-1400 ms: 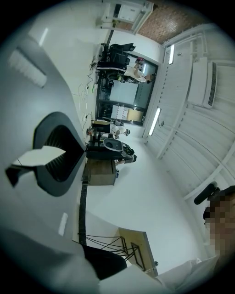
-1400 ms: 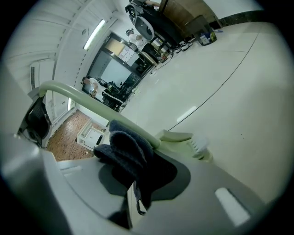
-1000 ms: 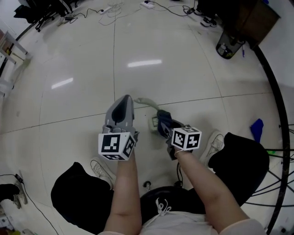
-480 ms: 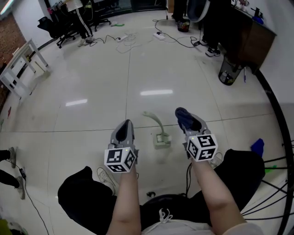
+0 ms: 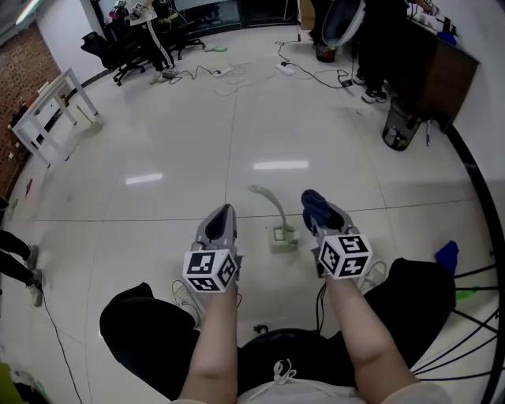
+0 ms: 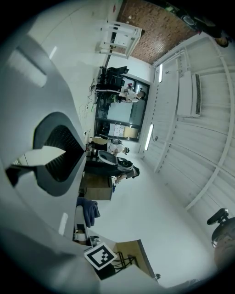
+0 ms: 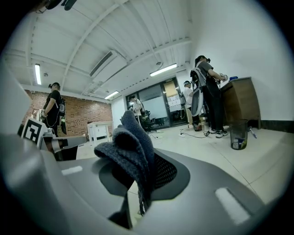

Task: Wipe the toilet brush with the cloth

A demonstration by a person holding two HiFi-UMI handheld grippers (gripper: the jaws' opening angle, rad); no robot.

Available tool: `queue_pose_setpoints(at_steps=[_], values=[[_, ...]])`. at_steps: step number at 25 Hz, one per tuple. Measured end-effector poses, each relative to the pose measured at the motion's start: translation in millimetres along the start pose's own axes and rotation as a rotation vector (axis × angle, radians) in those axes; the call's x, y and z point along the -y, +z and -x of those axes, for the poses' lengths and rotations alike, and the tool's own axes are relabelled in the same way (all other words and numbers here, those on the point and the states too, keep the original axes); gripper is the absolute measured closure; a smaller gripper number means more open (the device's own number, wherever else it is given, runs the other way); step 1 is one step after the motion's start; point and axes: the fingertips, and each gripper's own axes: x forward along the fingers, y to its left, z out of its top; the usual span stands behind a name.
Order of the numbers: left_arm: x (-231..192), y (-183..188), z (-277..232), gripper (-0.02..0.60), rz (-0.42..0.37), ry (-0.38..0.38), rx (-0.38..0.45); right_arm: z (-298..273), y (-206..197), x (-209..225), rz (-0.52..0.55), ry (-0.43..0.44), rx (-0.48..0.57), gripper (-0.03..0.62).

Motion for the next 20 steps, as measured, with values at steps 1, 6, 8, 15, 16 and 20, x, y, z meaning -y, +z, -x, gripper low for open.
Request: queue_pose_setpoints(at_steps=[1,6,8,15,16,20], values=[[4,1,0,0.575,0.007,-0.012,0.0,1,-1,1,0.003,-0.004,-0.005,0.531],[19,-2,-2,0.575,-0.019,-0.052,-0.009,7,0,6,0.003,-0.019,0.002,0.531],[21,-3,-1,0.575,-0.037,-0.06,-0.012,8,1,4,0.005,-0.014,0.011,0.531],[18,2,0,0.575,-0.021,-0.059,0.006,8,-5,4,0.007,-0.02,-0.01,0.531],[18,2,0,0.575,-0.02,-0.059,0.007,8,-4,5,0.005,-0.021,-0.008,0.531],[20,3,-4,0.575,-0.026,-0.061,0.009,8,4,7,0.015,-0.021,0.008,0.531]])
